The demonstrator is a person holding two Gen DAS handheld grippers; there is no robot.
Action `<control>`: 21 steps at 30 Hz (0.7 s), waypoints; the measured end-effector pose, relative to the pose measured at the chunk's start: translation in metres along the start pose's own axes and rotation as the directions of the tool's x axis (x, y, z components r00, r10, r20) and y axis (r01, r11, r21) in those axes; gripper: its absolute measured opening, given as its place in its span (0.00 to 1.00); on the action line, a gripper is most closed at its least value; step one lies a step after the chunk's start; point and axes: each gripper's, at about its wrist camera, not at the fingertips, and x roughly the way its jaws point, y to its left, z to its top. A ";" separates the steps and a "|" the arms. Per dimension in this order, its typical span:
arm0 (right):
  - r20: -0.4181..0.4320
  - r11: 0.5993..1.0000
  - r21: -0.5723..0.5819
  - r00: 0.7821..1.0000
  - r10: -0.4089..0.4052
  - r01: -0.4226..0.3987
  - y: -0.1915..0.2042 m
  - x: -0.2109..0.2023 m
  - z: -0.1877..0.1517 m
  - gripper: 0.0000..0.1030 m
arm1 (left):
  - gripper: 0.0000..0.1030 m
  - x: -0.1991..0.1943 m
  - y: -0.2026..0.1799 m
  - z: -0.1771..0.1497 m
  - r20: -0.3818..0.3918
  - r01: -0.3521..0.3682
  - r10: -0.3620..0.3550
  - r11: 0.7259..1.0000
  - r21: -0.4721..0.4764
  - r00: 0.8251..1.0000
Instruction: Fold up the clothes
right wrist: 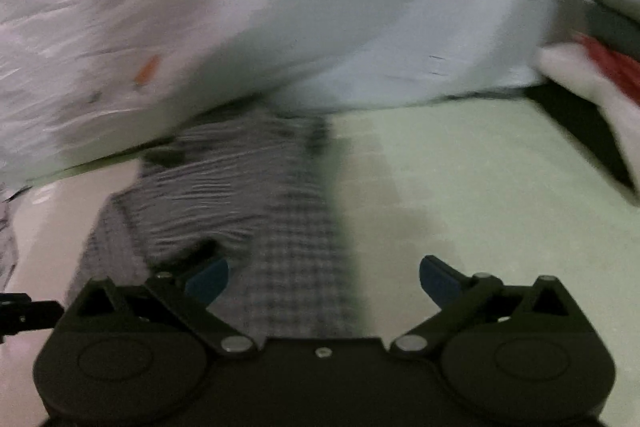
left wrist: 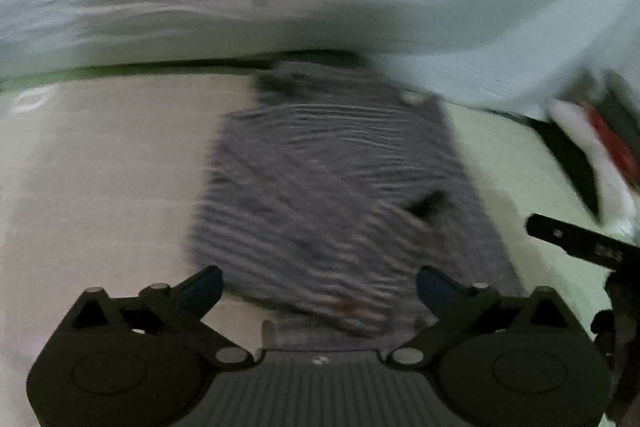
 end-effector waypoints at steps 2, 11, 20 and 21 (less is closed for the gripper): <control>-0.020 0.999 -0.042 1.000 0.023 -0.024 0.020 0.008 0.004 1.00 | 0.99 -0.001 0.013 -0.001 -0.005 -0.048 0.048 0.998 -0.030 0.999; -0.137 0.969 -0.160 0.976 0.169 -0.190 0.087 0.040 0.001 0.95 | 1.00 0.000 0.035 -0.010 -0.059 -0.161 0.157 0.983 -0.083 0.986; -0.240 0.921 -0.246 0.939 0.245 -0.303 0.107 0.033 -0.008 0.02 | 1.00 -0.019 0.030 -0.013 0.000 -0.176 0.177 0.982 -0.071 0.984; -0.225 0.921 -0.239 0.940 0.256 -0.308 0.105 0.026 -0.008 0.02 | 1.00 -0.023 0.029 -0.014 0.009 -0.178 0.179 0.982 -0.068 0.984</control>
